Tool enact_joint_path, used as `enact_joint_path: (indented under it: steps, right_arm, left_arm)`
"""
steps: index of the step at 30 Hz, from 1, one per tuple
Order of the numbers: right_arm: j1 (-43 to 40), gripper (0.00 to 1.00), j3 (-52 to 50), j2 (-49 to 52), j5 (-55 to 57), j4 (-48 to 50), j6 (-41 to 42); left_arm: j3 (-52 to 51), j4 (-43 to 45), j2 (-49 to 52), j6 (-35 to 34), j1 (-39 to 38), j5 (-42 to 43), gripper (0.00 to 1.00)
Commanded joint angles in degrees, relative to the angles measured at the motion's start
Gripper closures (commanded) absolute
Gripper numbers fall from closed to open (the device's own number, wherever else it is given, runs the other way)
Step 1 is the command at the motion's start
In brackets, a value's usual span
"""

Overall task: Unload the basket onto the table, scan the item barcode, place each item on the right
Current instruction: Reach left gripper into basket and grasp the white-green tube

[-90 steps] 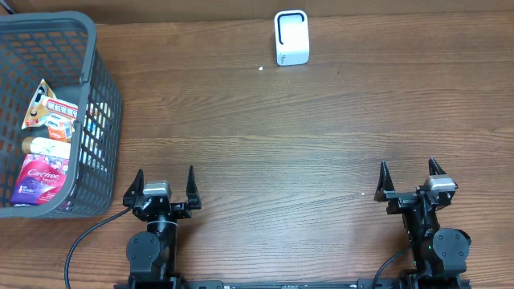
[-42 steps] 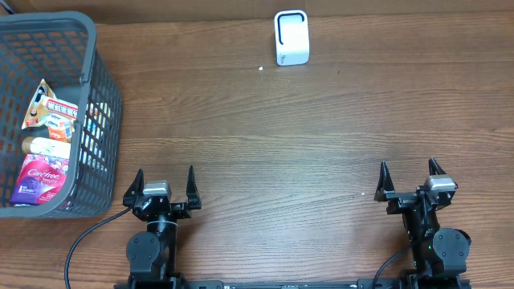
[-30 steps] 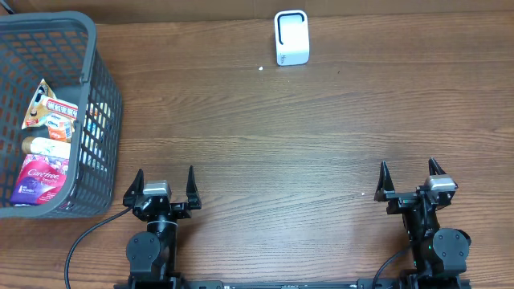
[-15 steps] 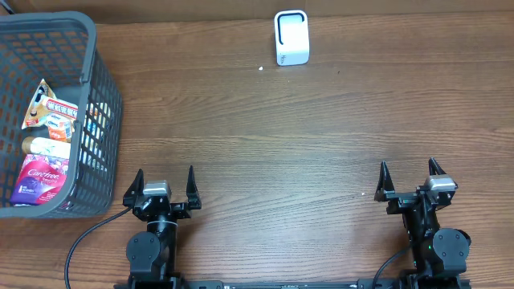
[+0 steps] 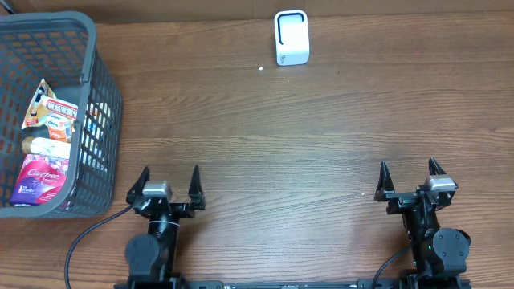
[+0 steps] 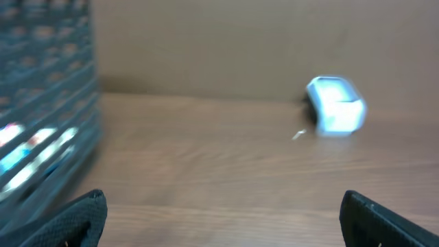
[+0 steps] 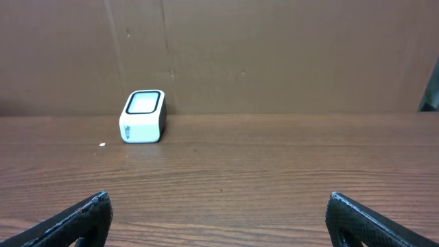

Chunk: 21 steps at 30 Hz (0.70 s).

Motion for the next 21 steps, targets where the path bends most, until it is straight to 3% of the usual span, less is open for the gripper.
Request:
enact_joint_path:
  steps: [1,4,8,12,16,21]
  right_arm:
    - [-0.15,0.00,-0.59,-0.46,0.55,0.28,-0.37]
    - [-0.15,0.00,-0.59,-0.46,0.55,0.28,-0.37]
    - [-0.15,0.00,-0.59,-0.46,0.55,0.28,-0.37]
    - [-0.15,0.00,-0.59,-0.46,0.55,0.31,-0.37]
    - [-0.15,0.00,-0.59,-0.46,0.55,0.28,-0.37]
    - [-0.15,0.00,-0.59,-0.46,0.55,0.28,-0.37]
  left_arm:
    - [-0.17,8.68,-0.57,-10.73,-0.28,14.91,0.00]
    - [0.26,19.61,-0.57,-9.86,-0.28,20.09,0.00]
    - [5.60,18.69,-0.55,-4.92,-0.28,20.50,0.00]
    - [18.67,5.01,0.37,4.13,-0.28,19.76,0.00]
    - [34.84,-13.81,6.36,4.42,-0.28,13.84,0.00]
    - [58.93,-34.34,22.47,6.08,-0.28,8.31,0.00]
